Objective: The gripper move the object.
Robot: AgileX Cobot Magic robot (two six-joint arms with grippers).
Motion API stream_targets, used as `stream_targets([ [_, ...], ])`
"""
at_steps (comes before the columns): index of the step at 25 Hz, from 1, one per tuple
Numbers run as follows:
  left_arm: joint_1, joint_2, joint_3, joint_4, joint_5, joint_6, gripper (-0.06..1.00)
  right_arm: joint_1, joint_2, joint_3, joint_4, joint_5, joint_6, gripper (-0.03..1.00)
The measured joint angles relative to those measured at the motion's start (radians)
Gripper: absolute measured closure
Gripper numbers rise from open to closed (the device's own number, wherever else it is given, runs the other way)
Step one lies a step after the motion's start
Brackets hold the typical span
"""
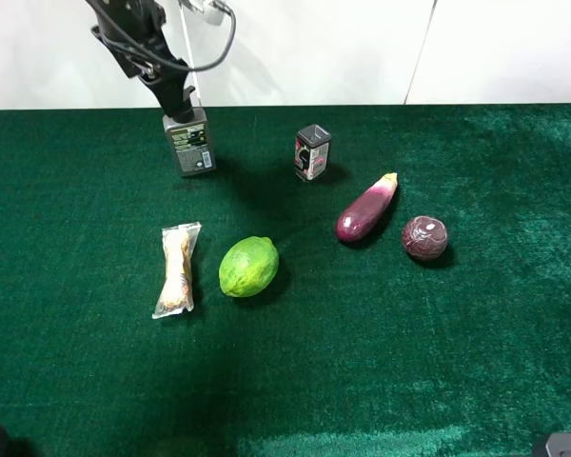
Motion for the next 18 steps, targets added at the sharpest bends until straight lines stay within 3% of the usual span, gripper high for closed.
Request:
stream_targets([
  [18, -0.028, 0.134, -0.018, -0.025, -0.104, 0.072, -0.03, 0.0, 0.0, 0.0, 0.0, 0.0, 0.0, 0.27],
])
